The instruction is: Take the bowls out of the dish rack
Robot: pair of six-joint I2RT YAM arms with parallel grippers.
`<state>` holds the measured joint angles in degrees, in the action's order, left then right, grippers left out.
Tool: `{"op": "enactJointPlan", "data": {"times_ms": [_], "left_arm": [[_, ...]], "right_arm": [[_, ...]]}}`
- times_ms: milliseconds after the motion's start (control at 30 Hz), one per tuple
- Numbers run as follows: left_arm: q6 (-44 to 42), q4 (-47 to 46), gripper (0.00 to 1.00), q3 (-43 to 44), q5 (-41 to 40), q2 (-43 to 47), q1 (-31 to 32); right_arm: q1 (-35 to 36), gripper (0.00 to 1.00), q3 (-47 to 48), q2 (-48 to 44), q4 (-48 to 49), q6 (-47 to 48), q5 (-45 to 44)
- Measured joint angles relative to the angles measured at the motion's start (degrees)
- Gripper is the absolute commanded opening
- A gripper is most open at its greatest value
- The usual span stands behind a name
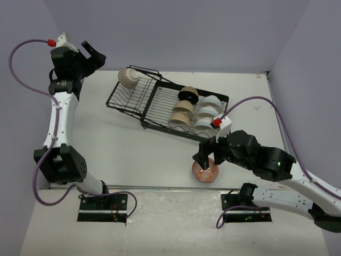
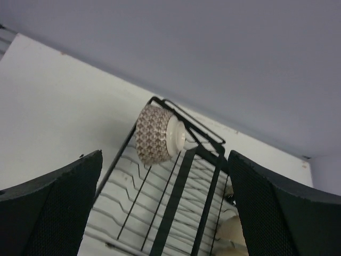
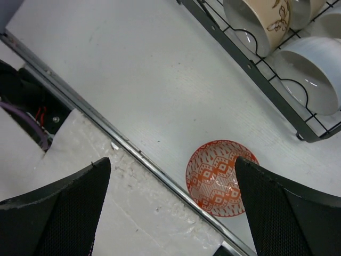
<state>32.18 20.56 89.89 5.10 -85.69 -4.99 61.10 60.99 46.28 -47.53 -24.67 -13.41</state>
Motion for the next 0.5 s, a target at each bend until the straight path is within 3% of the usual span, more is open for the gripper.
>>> {"op": "enactJointPlan", "data": {"times_ms": [200,333,500], "left_arm": [[8.87,-14.34,1.0,10.4,25.42,-22.67,-13.53],[14.25,-19.78,1.0,14.38,34.95,-35.65,-14.86],[23.63,-29.33,1.0,15.63,43.67,-45.51,-14.08]], "right_arm": [[-0.02,0.99,-0.66,-4.5,2.38,0.87,5.42],[-0.02,0.99,-0.83,-3.89,2.73,0.96,7.32],[0.0,0.99,-2.25,-3.87,3.04,0.72,8.48]]}}
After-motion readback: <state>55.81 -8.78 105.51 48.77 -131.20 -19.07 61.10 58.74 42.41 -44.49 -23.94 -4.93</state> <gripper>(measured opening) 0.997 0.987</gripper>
